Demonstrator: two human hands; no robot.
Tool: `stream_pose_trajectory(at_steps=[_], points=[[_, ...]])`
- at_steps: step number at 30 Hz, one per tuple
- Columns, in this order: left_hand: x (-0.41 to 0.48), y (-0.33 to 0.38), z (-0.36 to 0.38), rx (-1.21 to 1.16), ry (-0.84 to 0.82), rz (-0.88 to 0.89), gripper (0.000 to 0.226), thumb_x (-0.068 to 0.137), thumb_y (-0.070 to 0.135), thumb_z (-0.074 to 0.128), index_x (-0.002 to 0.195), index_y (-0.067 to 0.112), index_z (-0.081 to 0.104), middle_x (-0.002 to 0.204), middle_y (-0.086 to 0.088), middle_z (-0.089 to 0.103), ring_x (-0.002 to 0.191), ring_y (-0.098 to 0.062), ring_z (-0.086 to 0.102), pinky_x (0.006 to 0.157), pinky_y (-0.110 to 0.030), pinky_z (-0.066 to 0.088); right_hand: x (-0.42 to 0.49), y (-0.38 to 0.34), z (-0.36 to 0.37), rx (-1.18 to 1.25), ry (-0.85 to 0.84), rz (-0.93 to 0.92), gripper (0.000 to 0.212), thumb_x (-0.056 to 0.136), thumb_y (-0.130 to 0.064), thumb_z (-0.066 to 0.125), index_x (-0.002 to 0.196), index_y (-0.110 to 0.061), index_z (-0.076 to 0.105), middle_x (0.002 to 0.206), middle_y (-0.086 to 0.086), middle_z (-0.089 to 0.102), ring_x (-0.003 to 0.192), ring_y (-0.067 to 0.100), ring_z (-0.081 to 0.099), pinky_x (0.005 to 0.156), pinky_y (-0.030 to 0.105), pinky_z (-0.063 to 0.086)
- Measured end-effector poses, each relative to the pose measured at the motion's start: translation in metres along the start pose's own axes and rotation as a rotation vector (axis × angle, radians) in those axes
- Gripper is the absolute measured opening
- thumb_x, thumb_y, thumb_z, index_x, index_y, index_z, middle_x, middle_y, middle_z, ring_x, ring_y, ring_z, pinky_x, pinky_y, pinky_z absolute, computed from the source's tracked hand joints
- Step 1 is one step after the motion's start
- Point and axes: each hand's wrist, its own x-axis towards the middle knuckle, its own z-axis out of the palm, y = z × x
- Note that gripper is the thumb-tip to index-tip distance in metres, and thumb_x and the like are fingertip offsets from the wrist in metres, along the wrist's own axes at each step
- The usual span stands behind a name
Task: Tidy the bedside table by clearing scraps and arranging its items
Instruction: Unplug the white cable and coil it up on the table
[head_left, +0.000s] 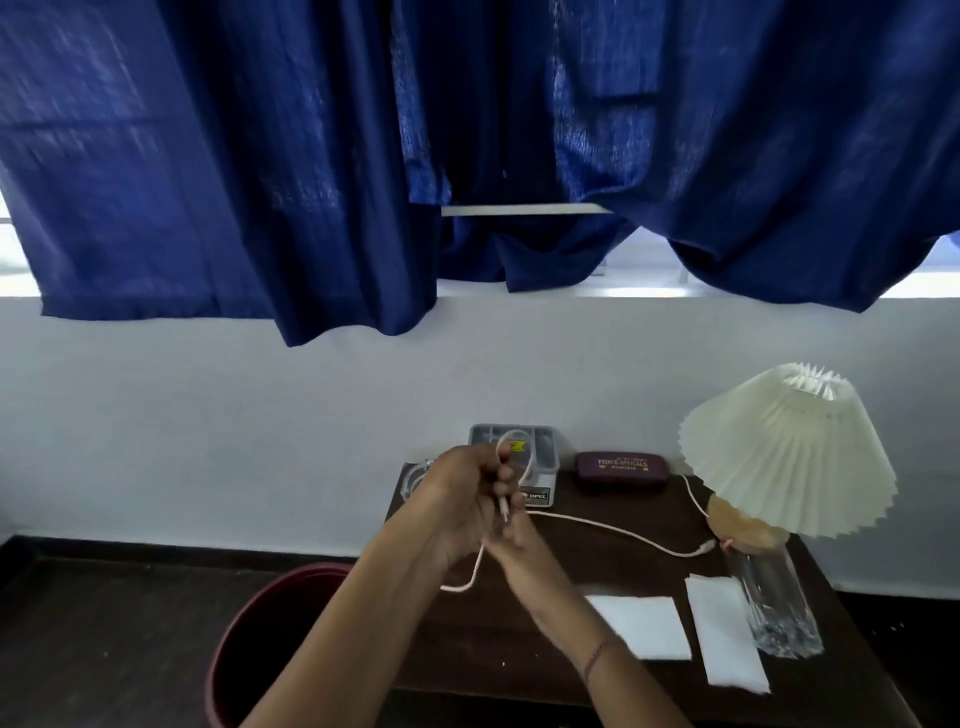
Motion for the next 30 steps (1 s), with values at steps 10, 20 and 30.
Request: stream_pose_trajectory(at_steps=[10, 20, 30], points=[[0.019, 0.007, -0.007, -0.011, 0.102, 0.154, 0.028, 0.099, 0.002, 0.027, 0.090, 0.004, 0.054, 0.070, -0.007, 0.056, 0.043, -0.006, 0.058, 0.050, -0.020, 0.053, -0.021, -0.007, 0.028, -0.334, 0.089, -0.186, 0.020, 0.098, -0.024, 0.041, 0.091, -0.024, 0.060, 0.070, -0.022, 0.051, 0.066, -0.015, 0.051, 0.061, 0.003, 0.036], [0.018, 0.014, -0.038, 0.206, -0.014, 0.196, 0.027, 0.097, -0.007, 0.026, 0.089, 0.005, 0.049, 0.090, -0.015, 0.065, 0.067, -0.012, 0.071, 0.075, -0.024, 0.054, -0.013, -0.031, -0.006, -0.449, 0.300, -0.401, 0.020, 0.093, -0.020, 0.053, 0.100, -0.012, 0.070, 0.089, 0.001, 0.063, 0.079, 0.007, 0.055, 0.069, 0.006, 0.037], [0.016, 0.014, -0.031, 0.516, -0.145, 0.111, 0.025, 0.093, -0.010, 0.033, 0.085, 0.000, 0.054, 0.070, -0.011, 0.058, 0.048, -0.007, 0.059, 0.050, -0.016, 0.050, 0.016, -0.065, -0.038, -0.270, 0.292, -0.452, 0.011, 0.073, 0.000, 0.073, 0.082, -0.006, 0.076, 0.073, -0.006, 0.058, 0.063, -0.005, 0.059, 0.060, 0.001, 0.041]])
